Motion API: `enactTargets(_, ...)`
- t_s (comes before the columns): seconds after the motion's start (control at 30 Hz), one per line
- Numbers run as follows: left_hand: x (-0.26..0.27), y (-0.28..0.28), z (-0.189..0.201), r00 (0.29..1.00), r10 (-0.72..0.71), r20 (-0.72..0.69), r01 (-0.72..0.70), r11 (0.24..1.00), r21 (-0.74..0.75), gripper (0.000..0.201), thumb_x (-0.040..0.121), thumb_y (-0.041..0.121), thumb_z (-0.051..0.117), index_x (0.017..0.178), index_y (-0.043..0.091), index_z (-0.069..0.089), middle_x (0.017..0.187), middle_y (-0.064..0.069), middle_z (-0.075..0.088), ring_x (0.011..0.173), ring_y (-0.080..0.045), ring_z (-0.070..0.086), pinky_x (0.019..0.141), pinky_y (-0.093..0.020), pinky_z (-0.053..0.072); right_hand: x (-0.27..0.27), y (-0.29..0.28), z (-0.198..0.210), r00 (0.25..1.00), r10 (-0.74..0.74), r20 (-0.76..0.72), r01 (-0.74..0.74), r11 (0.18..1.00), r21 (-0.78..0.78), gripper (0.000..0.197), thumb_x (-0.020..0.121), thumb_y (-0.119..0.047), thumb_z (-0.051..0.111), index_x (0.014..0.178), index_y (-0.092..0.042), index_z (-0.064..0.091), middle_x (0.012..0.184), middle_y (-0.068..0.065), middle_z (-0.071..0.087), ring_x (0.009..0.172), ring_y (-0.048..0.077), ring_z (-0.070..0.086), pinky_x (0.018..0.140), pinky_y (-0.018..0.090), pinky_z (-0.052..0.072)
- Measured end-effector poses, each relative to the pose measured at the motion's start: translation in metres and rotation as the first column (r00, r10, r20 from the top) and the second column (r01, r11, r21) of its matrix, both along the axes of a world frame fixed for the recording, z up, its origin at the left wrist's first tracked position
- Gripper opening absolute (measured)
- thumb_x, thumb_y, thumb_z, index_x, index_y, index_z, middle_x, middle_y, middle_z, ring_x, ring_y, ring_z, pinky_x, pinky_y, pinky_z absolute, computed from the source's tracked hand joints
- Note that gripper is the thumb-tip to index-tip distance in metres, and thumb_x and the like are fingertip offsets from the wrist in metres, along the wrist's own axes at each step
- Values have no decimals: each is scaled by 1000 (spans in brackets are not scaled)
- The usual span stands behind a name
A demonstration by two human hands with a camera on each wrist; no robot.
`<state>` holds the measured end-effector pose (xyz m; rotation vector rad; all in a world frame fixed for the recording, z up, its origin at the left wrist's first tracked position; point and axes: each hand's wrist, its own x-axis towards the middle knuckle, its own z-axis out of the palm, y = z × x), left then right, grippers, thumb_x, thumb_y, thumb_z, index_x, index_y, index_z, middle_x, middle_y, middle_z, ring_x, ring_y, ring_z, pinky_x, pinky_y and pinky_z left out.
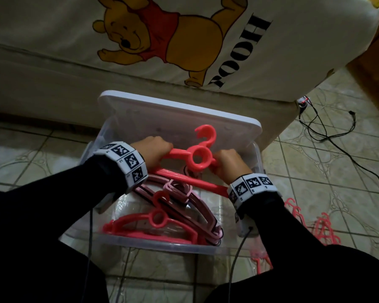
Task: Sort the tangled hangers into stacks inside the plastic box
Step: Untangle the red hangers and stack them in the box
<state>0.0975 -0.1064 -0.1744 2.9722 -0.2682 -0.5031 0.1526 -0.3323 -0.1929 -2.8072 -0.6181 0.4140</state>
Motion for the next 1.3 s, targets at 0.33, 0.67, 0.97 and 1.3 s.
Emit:
enactTargets(0.33,44,-10,-54,939,252,-235,-300,933,-199,31,86,29,64,113,14,64,112,-12,66,103,-28,61,83,-29,46,20,-7,-60,960,-242,-140,237,970,-52,17,81,-11,65,95,-6,73,96,21,69,96,33,65,79,33,47)
enactTargets(0.67,53,2,-107,662,613,-433,-750,555,-360,59,96,46,43,118,-6,58,122,-26,59,112,-36,57,89,-34,44,23,-40,-155,858,-447,-253,438,894,-96,29,66,-24,75,50,-15,53,46,-5,54,48,16,60,49,21,41)
enactTargets(0.97,62,-22,-119,583,510,-633,-812,339,-475,58,98,43,40,116,-8,60,110,-24,64,101,-33,62,94,-37,46,35,-37,-177,885,-386,-262,350,920,-175,14,85,-18,63,75,-11,55,89,15,67,84,32,66,66,26,44)
enactTargets(1.3,68,-49,-109,539,507,-673,-839,249,-484,56,98,44,37,126,-1,56,128,-28,55,116,-40,55,98,-40,43,46,-46,-140,908,-279,-314,242,958,-153,35,85,-29,66,117,-19,57,98,5,67,80,18,62,69,21,46)
